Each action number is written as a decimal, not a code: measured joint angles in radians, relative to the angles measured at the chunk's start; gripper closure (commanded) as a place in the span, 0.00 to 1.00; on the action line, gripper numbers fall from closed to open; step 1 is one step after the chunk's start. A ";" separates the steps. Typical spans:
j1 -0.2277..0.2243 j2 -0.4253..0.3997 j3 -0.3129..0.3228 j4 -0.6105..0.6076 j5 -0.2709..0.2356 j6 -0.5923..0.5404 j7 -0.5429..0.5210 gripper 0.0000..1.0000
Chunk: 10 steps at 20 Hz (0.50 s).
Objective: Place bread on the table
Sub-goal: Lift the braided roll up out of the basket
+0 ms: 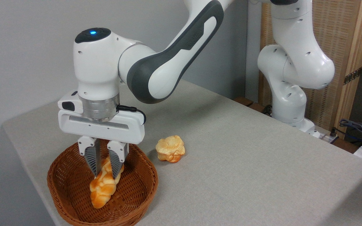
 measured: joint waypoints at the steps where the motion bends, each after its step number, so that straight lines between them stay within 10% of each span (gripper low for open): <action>1: 0.000 0.000 -0.001 0.000 0.000 0.000 0.000 0.74; 10: 0.001 -0.016 -0.005 0.077 0.000 0.002 0.000 0.63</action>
